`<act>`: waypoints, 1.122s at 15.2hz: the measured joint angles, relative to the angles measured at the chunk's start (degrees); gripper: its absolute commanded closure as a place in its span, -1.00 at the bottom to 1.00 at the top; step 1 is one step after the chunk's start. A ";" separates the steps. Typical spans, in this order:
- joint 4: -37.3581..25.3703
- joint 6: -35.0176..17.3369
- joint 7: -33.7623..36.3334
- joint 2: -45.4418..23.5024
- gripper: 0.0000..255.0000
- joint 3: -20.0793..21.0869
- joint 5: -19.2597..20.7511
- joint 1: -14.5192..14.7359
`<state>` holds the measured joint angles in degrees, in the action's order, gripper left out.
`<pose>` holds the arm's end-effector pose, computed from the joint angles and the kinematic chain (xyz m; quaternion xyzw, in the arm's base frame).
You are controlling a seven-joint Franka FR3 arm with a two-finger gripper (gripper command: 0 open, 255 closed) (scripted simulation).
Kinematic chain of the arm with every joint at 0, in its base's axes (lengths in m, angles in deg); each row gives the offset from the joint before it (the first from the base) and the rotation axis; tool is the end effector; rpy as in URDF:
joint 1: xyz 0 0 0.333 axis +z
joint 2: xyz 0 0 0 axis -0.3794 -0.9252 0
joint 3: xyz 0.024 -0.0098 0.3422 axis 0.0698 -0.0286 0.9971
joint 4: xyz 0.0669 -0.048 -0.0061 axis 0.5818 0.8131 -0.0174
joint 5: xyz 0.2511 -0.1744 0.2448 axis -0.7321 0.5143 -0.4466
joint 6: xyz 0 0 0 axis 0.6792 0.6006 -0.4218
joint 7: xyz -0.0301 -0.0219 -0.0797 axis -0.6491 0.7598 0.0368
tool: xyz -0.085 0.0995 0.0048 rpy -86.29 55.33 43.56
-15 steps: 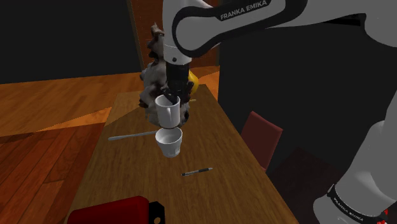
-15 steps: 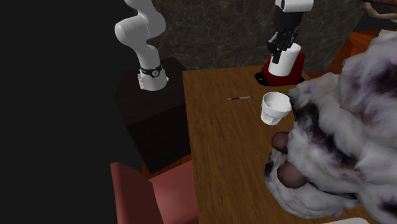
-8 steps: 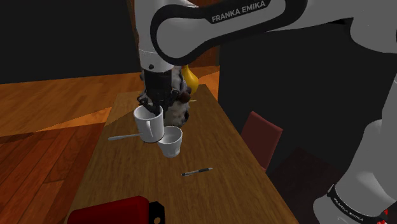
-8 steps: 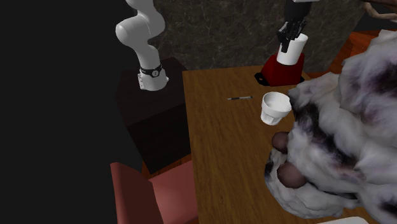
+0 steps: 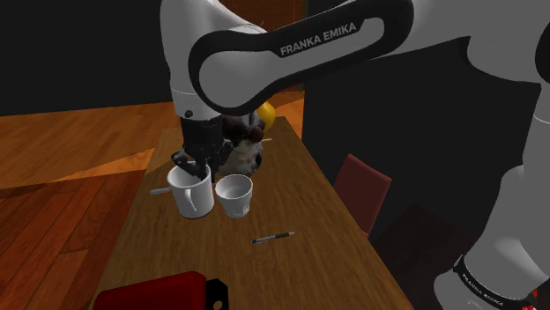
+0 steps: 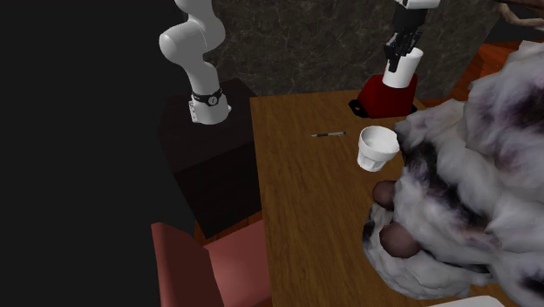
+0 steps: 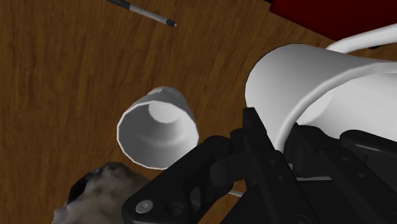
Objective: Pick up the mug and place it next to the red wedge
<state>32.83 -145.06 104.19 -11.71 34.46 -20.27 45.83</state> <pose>0.4935 0.4397 0.4874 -0.9984 -0.0115 -0.0427 0.0340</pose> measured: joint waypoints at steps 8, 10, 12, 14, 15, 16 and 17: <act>4.86 -5.76 0.43 -0.98 1.00 -0.27 0.60 -0.10; 6.10 -7.28 0.57 -1.29 1.00 -0.36 0.79 -0.12; 7.02 -8.54 0.69 -1.65 1.00 -0.45 0.99 -0.11; 7.64 -9.85 0.89 -2.39 1.00 -0.57 1.34 -0.02; 8.10 -10.49 1.03 -2.59 1.00 -0.62 1.47 0.02; 8.34 -11.15 1.01 -3.01 1.00 -0.72 1.64 0.00; 8.87 -11.89 1.21 -3.26 1.00 -0.77 1.80 0.07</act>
<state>41.70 -156.95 105.40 -14.97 33.69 -18.46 45.90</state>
